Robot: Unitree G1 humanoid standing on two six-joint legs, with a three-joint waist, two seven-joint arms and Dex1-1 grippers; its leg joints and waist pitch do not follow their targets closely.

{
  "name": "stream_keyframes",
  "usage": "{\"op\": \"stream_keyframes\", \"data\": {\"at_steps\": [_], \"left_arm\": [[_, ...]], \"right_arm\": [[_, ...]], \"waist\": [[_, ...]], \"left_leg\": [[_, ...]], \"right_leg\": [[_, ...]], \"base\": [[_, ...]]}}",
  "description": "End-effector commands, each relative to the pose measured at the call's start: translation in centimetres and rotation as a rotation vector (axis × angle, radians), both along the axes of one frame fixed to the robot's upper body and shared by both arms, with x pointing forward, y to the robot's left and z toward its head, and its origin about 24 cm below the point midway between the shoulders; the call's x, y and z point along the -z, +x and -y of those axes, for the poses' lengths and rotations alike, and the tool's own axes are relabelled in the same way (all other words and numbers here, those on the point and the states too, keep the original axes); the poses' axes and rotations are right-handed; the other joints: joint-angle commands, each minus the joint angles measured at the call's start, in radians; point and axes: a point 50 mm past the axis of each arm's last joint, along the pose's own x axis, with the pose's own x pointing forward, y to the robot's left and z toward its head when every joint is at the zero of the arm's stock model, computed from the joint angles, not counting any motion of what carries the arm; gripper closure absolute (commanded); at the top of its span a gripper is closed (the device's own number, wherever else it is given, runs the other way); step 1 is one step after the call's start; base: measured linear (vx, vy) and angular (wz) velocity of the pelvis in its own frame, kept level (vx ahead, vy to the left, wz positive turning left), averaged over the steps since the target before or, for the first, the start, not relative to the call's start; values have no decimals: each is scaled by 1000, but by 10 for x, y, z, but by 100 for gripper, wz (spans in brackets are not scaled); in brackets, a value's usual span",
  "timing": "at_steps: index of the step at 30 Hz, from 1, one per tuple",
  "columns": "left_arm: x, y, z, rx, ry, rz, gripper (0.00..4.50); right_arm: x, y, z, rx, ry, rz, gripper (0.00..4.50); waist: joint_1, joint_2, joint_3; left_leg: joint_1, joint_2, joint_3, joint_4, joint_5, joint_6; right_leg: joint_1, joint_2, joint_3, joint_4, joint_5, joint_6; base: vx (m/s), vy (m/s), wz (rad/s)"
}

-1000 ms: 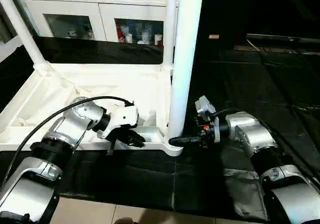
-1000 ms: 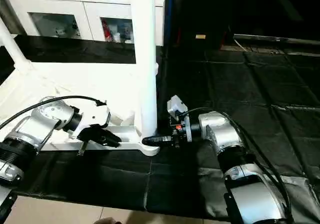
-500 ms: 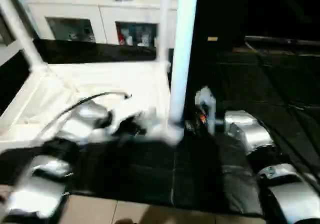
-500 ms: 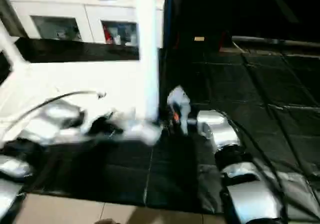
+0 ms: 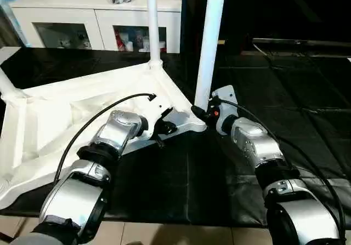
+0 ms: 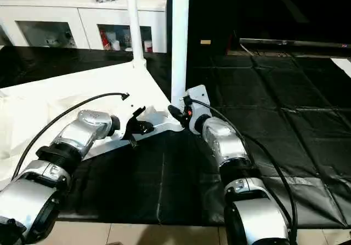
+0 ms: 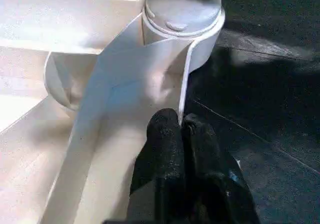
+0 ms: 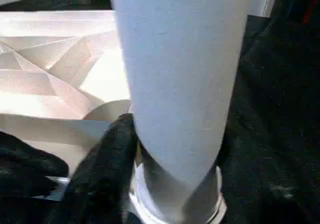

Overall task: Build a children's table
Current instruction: Rotate leg to tighten

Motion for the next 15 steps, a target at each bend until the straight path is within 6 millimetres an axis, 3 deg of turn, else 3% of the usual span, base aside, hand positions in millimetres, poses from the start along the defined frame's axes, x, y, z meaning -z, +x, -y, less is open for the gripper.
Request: {"op": "stream_keyframes", "data": {"at_steps": [1,6,7,10,11,14,15], "left_arm": [[-20,10,12,-25,-45,100,450],[-20,7,9,15,-55,93,450],[-18,6,6,24,-43,82,450],[-14,1,-1,65,-31,59,450],[-13,0,-3,90,-28,56,450],[-10,-6,-11,177,-2,47,450],[-8,-10,-16,223,17,33,450]], "right_arm": [[5,-15,-42,-209,49,-21,155],[6,-15,-29,-216,46,-5,127],[5,-15,-24,-231,46,-2,105],[3,-18,-12,-307,57,8,89],[2,-21,-7,-358,56,17,89],[-3,-26,9,-462,38,27,55],[-6,-26,17,-494,38,25,50]], "waist": [[0,0,-67],[5,-2,-71],[6,-3,-73],[11,-4,-74],[13,-9,-77],[24,-6,-86],[24,-10,-92]], "left_leg": [[13,33,-18,-79,-345,23],[9,34,-12,-76,-286,36],[7,33,-11,-75,-263,40],[2,34,-7,-72,-217,63],[0,36,-7,-71,-198,72],[-8,39,-6,-61,-106,111],[-13,37,-8,-56,-76,126]], "right_leg": [[36,-74,53,-84,-396,-138],[41,-75,59,-74,-329,-171],[43,-75,61,-70,-302,-179],[48,-72,61,-62,-237,-200],[52,-72,60,-59,-221,-203],[54,-68,60,-34,-68,-240],[57,-69,59,-24,-15,-251]], "base": [[0,0,0],[0,0,0],[0,0,0],[0,0,0],[0,0,0],[18,-1,0],[0,0,0]]}}
